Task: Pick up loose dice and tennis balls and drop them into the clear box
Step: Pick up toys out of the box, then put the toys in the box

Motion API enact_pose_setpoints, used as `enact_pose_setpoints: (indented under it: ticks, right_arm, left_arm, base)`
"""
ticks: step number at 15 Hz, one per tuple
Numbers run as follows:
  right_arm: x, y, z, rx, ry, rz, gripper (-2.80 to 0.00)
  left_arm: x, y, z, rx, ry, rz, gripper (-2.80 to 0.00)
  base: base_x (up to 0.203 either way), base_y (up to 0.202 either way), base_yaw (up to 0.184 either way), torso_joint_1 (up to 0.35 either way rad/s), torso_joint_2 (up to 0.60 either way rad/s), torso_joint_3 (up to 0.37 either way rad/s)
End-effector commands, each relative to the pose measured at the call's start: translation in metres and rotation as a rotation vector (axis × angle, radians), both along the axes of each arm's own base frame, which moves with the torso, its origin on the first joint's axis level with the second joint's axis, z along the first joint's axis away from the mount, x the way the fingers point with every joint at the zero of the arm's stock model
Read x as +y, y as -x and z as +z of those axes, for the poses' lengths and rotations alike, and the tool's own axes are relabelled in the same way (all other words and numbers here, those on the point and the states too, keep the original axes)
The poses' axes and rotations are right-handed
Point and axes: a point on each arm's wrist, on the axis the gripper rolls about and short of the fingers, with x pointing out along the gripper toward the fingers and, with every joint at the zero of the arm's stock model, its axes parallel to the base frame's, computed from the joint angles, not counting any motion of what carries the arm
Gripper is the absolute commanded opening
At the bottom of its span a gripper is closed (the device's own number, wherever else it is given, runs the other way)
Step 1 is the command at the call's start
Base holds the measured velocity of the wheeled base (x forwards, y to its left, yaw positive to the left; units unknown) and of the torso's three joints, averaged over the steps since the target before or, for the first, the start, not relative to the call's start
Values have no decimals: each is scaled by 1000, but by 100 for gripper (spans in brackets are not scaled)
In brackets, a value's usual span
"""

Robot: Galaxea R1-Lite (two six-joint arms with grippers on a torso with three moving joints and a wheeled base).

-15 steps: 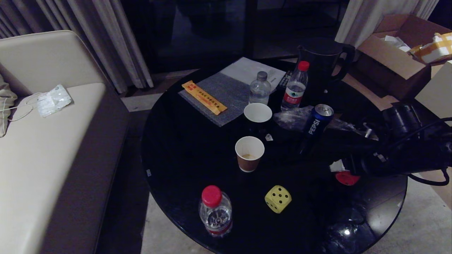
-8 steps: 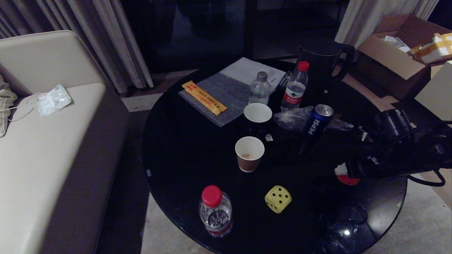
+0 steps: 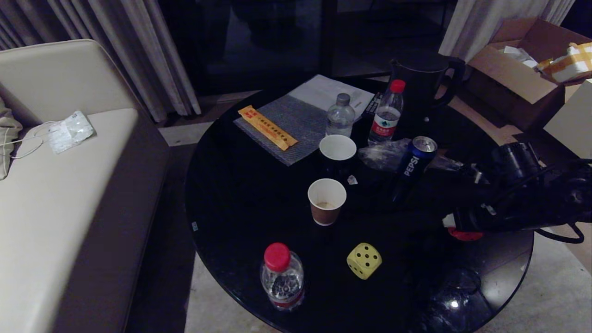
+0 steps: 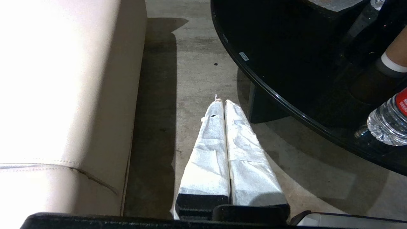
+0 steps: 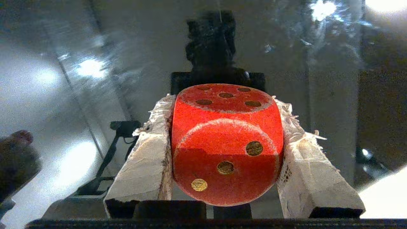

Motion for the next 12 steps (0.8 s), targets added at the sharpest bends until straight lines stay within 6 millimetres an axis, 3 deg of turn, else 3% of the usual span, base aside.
enact_pose_setpoints:
  ticks: [1,5,7,9,12]
  right_arm:
    - [-3,30,24,-77,-7,2,-280]
    - [-9,77,43,-155,-13,-7,-280]
    - [-12,112,53,-224,-19,-5,-280]
    - [-15,156,56,-303,-18,5,-280]
    - [-20,223,43,-399,-2,18,-280]
  left_arm:
    - [0,0,0,2,0,1,-280]
    - [0,0,0,3,0,1,-280]
    - [0,0,0,2,0,1,-280]
    - [0,0,0,3,0,1,-280]
    - [0,0,0,3,0,1,-280]
  base:
    - [0,0,0,0,0,0]
    - [0,0,0,0,0,0]
    - [0,0,0,0,0,0]
    - [0,0,0,0,0,0]
    - [0,0,0,0,0,0]
